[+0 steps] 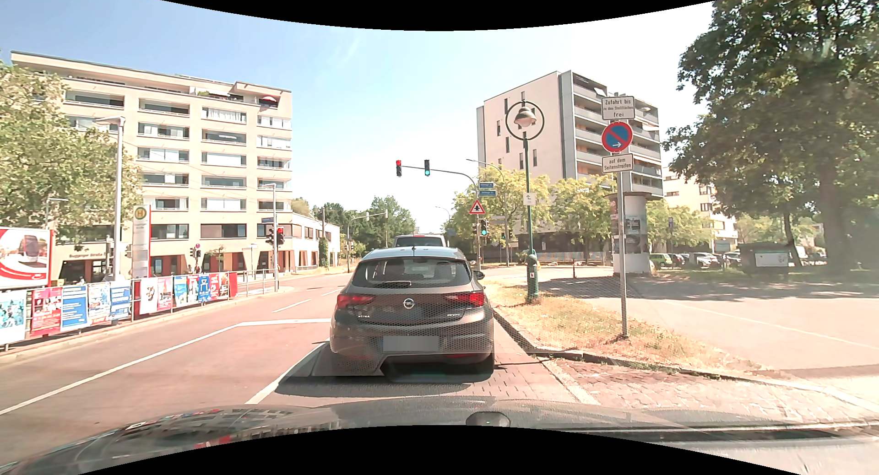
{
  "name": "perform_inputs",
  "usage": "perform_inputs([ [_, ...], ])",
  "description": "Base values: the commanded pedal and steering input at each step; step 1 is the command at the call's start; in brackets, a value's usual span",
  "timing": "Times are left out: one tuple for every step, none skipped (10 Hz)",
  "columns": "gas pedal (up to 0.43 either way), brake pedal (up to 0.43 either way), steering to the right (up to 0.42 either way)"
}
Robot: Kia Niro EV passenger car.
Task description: Follow the waypoints while adhering to traffic rules and regulations
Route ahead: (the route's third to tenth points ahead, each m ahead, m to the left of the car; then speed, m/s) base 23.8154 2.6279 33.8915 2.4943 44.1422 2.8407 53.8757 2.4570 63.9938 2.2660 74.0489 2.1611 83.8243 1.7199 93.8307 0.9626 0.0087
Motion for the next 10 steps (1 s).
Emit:
perform_inputs([
  [0.0,0.0,-0.151],
  [0.0,0.0,-0.151],
  [0.0,0.0,-0.151],
  [0.11,0.0,-0.15],
  [0.189,0.0,-0.148],
  [0.189,0.0,-0.147],
  [0.22,0.0,-0.145],
  [0.24,0.0,-0.144],
  [0.248,0.0,-0.142],
  [0.26,0.0,-0.14],
])
